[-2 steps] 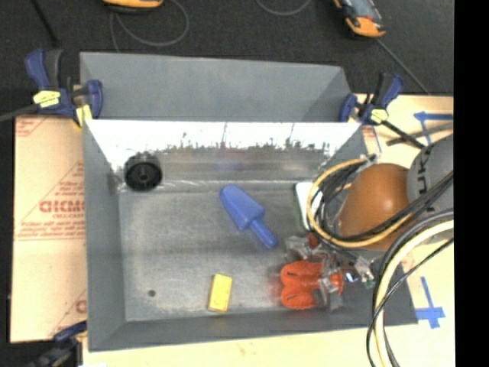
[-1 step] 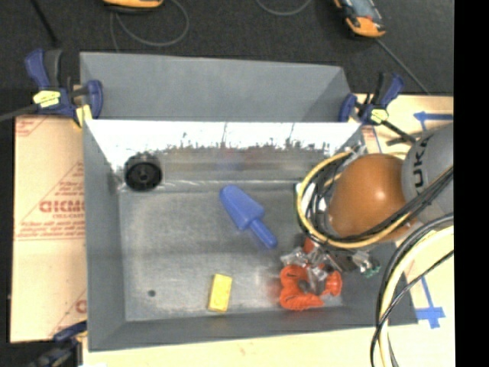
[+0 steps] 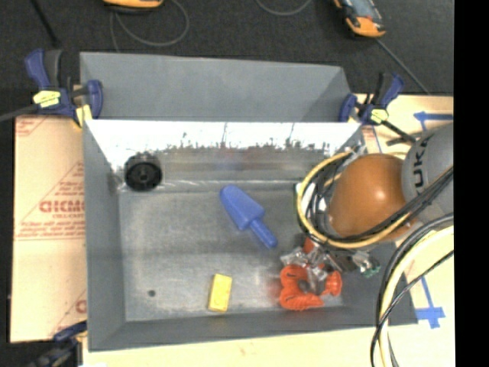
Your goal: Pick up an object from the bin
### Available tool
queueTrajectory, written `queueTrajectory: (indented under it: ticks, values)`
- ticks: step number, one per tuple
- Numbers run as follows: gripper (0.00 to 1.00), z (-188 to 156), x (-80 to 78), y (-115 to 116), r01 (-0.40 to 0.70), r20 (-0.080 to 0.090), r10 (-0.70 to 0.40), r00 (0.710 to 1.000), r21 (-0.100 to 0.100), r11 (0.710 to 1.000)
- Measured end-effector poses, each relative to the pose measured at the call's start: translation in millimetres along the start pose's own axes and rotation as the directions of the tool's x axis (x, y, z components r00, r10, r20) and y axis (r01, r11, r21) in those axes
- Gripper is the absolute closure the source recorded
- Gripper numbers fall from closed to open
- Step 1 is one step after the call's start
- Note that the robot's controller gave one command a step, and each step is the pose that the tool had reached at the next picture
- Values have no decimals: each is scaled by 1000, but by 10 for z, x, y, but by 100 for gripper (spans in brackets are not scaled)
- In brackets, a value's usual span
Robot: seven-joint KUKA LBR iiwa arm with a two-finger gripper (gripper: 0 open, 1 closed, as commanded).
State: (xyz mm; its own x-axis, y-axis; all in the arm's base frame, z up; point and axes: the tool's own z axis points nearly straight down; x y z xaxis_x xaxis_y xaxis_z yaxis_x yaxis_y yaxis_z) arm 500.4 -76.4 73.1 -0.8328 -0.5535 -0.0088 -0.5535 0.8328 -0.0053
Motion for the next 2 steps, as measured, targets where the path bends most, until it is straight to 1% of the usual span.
queueTrajectory:
  ticks: [1,2]
  values:
    - [100,-1104,-184,104,3,-6,-3,1000,-4,1000]
    - [100,-1104,-184,104,3,-6,-3,1000,-4,1000]
